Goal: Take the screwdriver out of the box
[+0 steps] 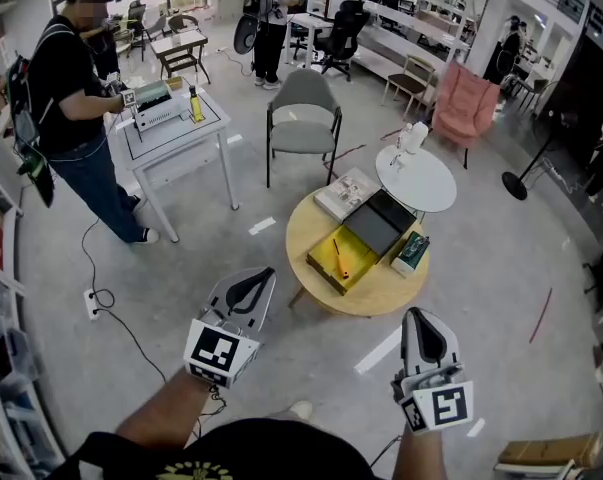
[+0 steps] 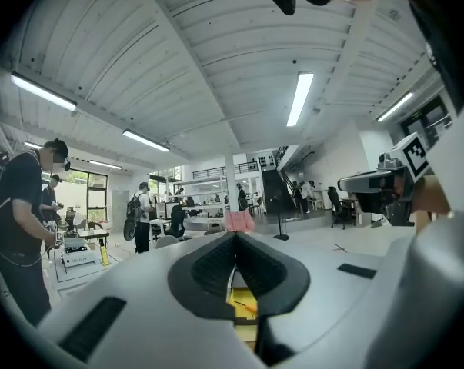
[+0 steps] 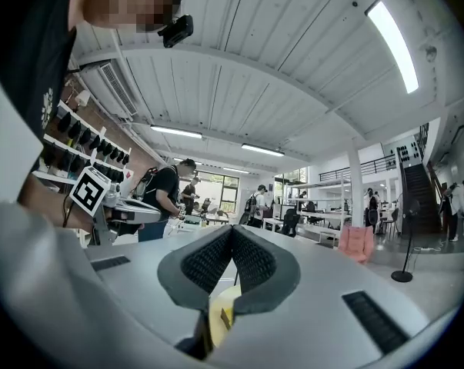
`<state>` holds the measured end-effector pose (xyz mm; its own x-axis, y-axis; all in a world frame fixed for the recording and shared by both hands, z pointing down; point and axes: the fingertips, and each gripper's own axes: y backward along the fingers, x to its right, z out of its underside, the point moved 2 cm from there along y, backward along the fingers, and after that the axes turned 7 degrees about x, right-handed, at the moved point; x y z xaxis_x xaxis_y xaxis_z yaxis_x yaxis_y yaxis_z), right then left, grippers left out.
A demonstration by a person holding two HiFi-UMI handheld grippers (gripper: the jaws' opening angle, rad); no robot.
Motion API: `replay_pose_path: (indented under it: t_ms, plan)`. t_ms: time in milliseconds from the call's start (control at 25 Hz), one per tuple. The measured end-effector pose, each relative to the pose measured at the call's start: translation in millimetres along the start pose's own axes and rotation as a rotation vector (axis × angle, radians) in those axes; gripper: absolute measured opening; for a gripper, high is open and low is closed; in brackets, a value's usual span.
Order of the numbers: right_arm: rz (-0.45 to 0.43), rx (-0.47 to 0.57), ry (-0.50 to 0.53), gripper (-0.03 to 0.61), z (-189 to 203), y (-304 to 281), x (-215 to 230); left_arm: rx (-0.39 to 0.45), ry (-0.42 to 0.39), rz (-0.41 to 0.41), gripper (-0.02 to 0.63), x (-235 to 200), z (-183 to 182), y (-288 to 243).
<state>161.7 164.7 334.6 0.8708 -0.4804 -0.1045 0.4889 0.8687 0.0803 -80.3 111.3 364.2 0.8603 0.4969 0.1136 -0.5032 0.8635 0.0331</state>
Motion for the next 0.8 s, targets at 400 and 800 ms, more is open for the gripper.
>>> replay_pose_path:
  t_ms: [400, 800]
  plan:
    - [-0.015, -0.001, -0.016, 0.014, 5.9, 0.1, 58.0, 0.023, 0.047, -0.065, 0.012, 12.5, -10.3, -40.5]
    - [-0.055, -0.016, -0.031, 0.014, 19.1, 0.8, 75.6, 0.005, 0.005, -0.124, 0.012, 14.6, -7.3, -25.4]
